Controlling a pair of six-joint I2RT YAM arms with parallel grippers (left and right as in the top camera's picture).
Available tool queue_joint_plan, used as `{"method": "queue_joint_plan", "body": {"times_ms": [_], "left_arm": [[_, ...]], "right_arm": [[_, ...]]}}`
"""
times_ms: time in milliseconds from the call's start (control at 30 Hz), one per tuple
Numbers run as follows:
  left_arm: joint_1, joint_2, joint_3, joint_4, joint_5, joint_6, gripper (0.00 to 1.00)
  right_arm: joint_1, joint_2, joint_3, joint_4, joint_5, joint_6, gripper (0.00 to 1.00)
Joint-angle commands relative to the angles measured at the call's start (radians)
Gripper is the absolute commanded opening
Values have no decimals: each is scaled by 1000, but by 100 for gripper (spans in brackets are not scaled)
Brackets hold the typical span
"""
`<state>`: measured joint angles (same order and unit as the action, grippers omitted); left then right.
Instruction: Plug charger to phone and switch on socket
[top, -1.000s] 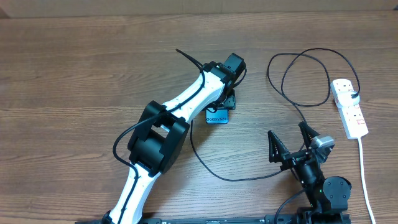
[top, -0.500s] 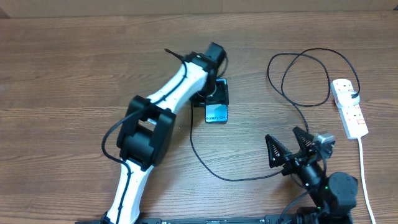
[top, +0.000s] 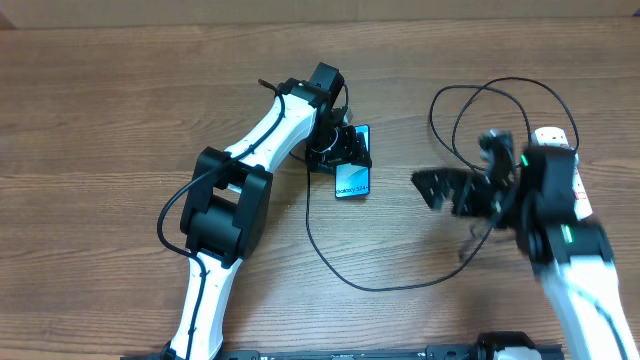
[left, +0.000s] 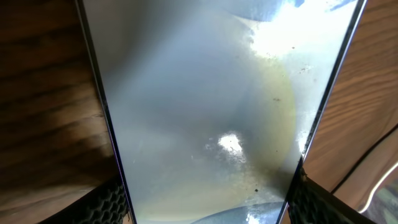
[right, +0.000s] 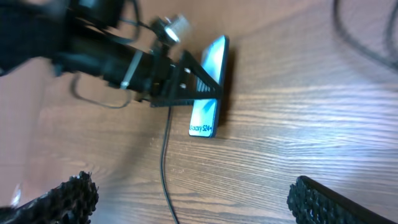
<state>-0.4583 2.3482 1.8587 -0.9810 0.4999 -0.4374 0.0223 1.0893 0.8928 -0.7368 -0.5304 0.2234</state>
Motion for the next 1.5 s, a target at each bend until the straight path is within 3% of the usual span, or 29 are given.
{"method": "queue_joint_plan", "body": {"times_ms": [0,133,367,567,867,1000,1067,1133,1300,1467], "left_arm": [[-11,85,-42,-6,-9,26,70],[-13,85,-42,-6,-9,26,70],[-13,85,-42,-10,-9,27,70],[-13,85,-42,-17,-8,35,70],[-13,85,-42,-43,-1,42,70],[-13,85,-42,-43,-1,42,70],[-13,85,-42,-45,-1,42,70],[-13,85,-42,-53,-1,42,70],[-13,85,-42,-62,-2,50,71],[-13,85,-42,-62,-2,49,77]], "right_arm": [[5,205,44,33,-147,-19,84],[29,412,43,109,-235,-24,63],[129,642,43,243,-249,-84,68],[161,755,43,381,-251,-42,69],[188,775,43,494,-294,24,61],[252,776,42,513,-262,34,50],[277,776,42,533,-243,43,34],[287,776,42,546,-238,44,25],[283,776,42,556,-225,65,20],[283,776,42,559,-226,65,4]]}}
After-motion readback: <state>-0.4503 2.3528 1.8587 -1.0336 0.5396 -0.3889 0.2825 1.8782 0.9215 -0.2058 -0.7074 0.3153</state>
